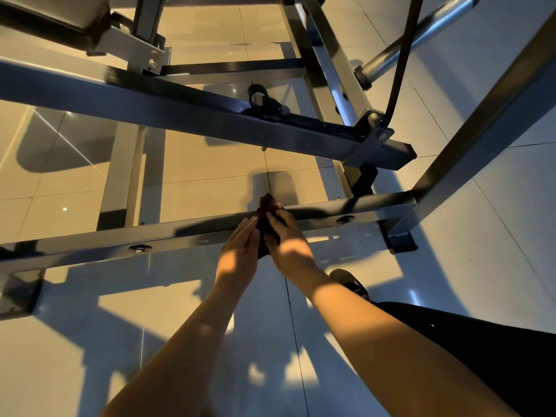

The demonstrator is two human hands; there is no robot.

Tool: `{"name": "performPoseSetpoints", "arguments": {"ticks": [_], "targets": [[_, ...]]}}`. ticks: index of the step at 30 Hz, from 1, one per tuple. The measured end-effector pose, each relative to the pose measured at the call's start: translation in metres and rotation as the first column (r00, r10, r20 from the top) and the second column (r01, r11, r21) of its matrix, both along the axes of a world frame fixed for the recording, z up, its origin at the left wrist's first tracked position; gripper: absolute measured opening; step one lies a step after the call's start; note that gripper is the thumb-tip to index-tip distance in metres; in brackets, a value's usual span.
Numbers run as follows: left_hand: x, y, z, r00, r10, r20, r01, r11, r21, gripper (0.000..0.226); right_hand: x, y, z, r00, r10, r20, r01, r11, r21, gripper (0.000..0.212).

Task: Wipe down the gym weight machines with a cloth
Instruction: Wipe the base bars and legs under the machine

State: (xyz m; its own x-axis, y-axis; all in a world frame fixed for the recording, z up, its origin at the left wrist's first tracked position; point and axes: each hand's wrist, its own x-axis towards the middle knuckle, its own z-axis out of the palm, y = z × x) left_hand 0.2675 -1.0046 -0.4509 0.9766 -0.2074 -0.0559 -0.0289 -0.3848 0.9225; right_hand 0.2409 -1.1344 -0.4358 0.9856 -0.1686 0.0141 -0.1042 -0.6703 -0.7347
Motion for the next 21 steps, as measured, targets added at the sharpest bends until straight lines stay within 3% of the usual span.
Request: {"name": "performPoseSetpoints", "arguments": {"ticks": [4, 8, 14, 17, 21], "targets": [[-0.003, -0.002, -0.003, 0.992, -0.047, 0.117, 0.034, 0.994, 0.108, 0.035, 0.006, -0.038, -0.005, 0.984, -0.147, -0.1, 0.15, 0.988, 0.022, 0.044], [-0.006, 0.001, -0.003, 0.994, -0.051, 0.098, 0.035, 0.987, 0.155, 0.039, 0.002, -0.041, 0.0, 0.956, -0.267, -0.121, 0.261, 0.963, -0.062, 0.047], [-0.006, 0.032, -0.006, 0.991, 0.044, 0.123, -0.071, 0.971, 0.228, 0.039, 0.017, 0.031, 0.012, 0.988, 0.018, -0.154, -0.022, 1.0, -0.023, 0.047], [-0.004, 0.051, -0.01, 0.988, 0.103, 0.117, -0.134, 0.945, 0.299, 0.042, 0.023, 0.044, 0.014, 0.977, 0.105, -0.183, -0.124, 0.988, -0.095, 0.047], [0.001, 0.068, -0.008, 0.968, 0.203, 0.147, -0.237, 0.93, 0.281, 0.035, 0.027, 0.024, 0.006, 0.98, 0.032, -0.199, -0.058, 0.99, -0.126, 0.049]]}}
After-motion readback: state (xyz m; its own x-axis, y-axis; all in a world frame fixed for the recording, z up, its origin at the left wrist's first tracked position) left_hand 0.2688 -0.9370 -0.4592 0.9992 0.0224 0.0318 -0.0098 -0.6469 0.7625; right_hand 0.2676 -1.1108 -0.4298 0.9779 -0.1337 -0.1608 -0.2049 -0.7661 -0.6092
